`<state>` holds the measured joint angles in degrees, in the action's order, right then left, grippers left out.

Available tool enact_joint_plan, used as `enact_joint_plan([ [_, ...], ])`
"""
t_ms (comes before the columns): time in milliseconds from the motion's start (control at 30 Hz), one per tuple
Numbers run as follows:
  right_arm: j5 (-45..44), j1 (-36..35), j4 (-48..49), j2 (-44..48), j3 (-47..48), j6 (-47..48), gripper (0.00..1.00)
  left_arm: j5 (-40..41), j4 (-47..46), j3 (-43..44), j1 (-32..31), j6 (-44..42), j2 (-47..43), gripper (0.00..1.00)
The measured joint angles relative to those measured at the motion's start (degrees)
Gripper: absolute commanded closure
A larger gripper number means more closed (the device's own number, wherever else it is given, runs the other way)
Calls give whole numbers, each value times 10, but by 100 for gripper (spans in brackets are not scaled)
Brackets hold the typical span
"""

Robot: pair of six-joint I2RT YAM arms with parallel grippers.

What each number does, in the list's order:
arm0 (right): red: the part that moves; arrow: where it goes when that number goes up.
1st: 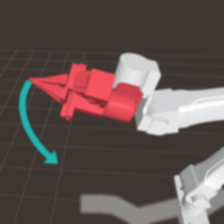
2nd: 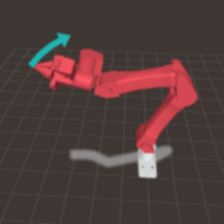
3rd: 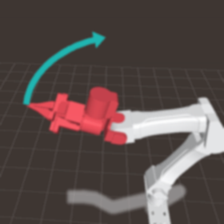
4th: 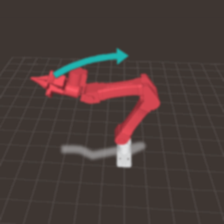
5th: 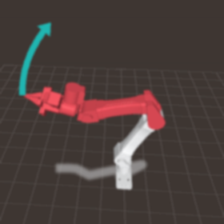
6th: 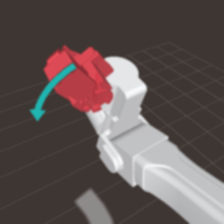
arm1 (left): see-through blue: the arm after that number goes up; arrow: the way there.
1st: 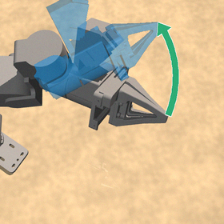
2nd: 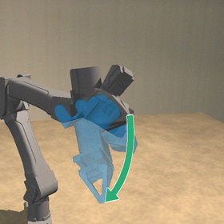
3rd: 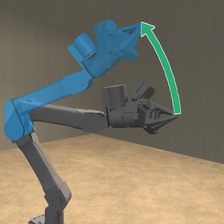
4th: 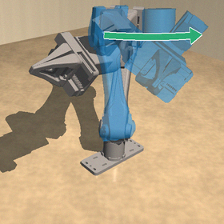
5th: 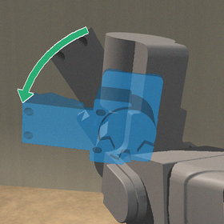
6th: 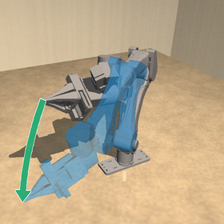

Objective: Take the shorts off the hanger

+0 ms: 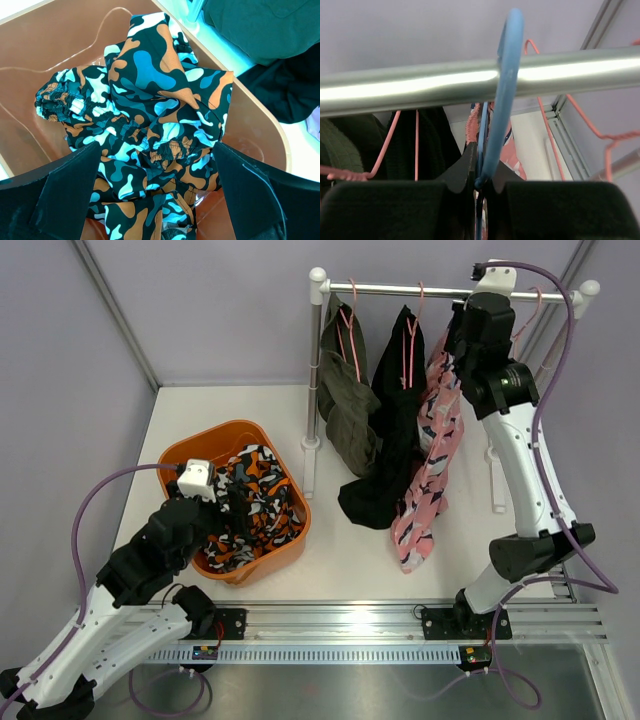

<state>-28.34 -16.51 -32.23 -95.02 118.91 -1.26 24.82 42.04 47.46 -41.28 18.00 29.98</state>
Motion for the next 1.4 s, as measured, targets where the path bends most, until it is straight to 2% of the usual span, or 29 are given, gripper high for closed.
enact_joint_plan([
  [200,-6,0,-21,61,0,0,100,0,0,0,0,0,0,1],
  [467,28,0,-116,171,-30,-40,100,0,0,0,0,0,0,1],
  [567,76,0,-153,244,-60,-61,100,-1,0,0,0,0,0,1],
  [800,265,0,-189,391,-66,-97,100,-13,-2,1,0,-1,2,1],
  [1033,385,0,-199,440,-27,-116,100,-24,-3,22,0,-10,20,1],
  [1200,453,0,-206,432,9,-127,100,-41,-3,74,0,-16,39,1],
  [1400,526,0,-190,429,-63,-144,100,-97,-34,229,0,-8,123,2],
])
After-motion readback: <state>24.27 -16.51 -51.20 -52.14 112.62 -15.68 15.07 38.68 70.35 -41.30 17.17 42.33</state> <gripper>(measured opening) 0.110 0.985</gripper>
